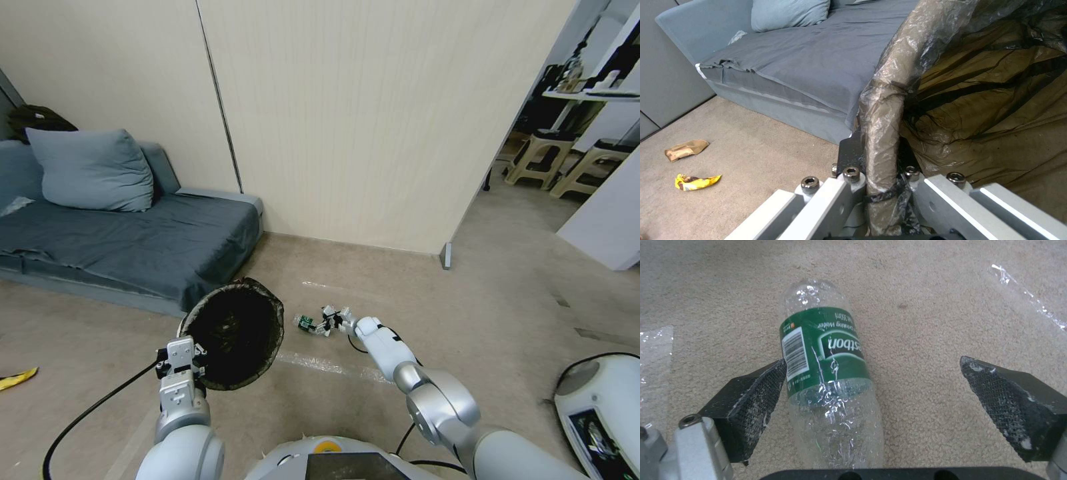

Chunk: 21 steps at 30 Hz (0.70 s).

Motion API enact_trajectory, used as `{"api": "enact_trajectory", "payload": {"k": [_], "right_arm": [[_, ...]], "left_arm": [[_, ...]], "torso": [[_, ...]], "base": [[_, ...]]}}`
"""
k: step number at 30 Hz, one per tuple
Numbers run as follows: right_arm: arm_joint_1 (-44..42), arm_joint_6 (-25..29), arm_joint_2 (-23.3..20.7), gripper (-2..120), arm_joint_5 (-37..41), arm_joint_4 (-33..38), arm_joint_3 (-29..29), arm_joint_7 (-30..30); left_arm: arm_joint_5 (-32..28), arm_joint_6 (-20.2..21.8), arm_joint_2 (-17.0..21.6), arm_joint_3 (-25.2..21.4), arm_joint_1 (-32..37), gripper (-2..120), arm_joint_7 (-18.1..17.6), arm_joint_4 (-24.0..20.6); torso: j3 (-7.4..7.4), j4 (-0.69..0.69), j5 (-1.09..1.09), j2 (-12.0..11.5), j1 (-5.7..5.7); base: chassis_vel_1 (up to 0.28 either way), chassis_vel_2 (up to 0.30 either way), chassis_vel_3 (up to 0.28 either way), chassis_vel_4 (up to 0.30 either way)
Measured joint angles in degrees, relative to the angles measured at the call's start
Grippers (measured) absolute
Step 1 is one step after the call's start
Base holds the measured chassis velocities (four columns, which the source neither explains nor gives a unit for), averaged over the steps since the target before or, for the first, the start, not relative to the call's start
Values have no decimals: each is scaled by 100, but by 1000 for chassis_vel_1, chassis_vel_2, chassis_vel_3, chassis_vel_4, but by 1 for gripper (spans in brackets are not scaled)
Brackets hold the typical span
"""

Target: Pick up the trash bin, then pick up the garbage from the floor and place it into the trash bin.

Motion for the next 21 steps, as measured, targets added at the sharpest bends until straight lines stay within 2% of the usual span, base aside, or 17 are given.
{"api": "enact_trajectory", "payload": {"k": [21], "right_arm": [[-98,-242,154,100,-78,9,-177,285]], "left_arm": [[53,-12,21,44,41,0,-12,0]], "torso": [[0,0,0,0,0]], "base": [[0,0,0,0]]}}
